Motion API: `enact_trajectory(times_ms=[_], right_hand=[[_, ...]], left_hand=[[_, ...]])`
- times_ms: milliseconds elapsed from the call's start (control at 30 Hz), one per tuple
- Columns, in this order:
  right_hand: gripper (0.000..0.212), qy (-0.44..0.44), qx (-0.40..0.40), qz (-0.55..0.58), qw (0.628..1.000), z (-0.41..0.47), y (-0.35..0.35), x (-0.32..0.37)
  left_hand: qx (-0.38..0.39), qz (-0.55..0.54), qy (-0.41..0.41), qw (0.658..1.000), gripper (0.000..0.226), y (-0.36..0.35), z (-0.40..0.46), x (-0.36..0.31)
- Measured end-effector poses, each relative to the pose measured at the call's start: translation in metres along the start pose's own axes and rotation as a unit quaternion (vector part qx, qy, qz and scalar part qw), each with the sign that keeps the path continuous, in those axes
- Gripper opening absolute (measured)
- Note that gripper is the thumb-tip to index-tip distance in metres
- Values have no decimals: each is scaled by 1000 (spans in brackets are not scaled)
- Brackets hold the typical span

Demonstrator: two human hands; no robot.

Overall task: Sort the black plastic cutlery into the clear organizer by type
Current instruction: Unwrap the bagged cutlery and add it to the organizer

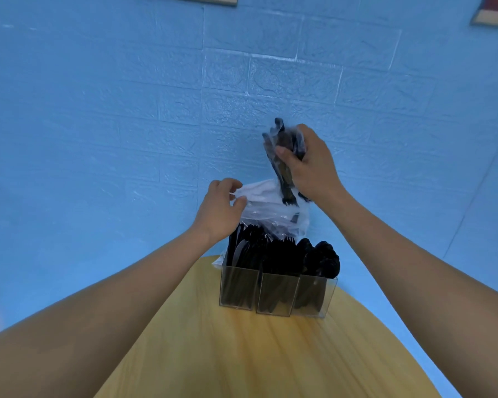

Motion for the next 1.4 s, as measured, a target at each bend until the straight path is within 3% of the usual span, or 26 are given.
enact_trajectory(times_ms=[133,300,400,467,667,867,1067,1167,1267,1400], right_hand=[[14,28,37,-96,994,-48,15,18],[17,33,132,-208,969,-136,8,10],[6,7,165,-311,936,-192,-10,-4],[17,-33,171,-346,922,-221,-24,-14],[29,-86,171,-350,917,-265,-51,-20],[36,-114,177,-258,943,-289,-56,-9],[40,-104,188,-203,955,-307,-49,-4],[54,-96,187,-195,958,-316,-38,-4],[62,-122,134,-176,968,-322,-26,-4],[47,-110,38,-233,965,-327,-21,-8]], left_hand=[[14,-30,-10,999,24,9,-44,-24],[51,-61,35,996,17,7,-126,-25],[71,-91,82,990,15,-2,-180,-11],[88,-88,112,986,13,-9,-211,-1],[84,-138,155,975,11,-24,-254,5],[54,-218,177,958,12,-31,-266,1],[59,-166,160,971,7,-32,-266,8],[31,-179,166,969,7,-30,-267,11],[1,-239,178,955,9,-27,-268,12],[-16,-272,152,950,20,-25,-269,9]])
Point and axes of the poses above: each hand's wrist, its own z-axis towards the middle knuckle, its own y-axis out of the back of the hand, x = y × z, the point moved 1 cm from there along z, towards the middle knuckle, and after that the axes turned 8 degrees about -y, right-handed, at the moved point
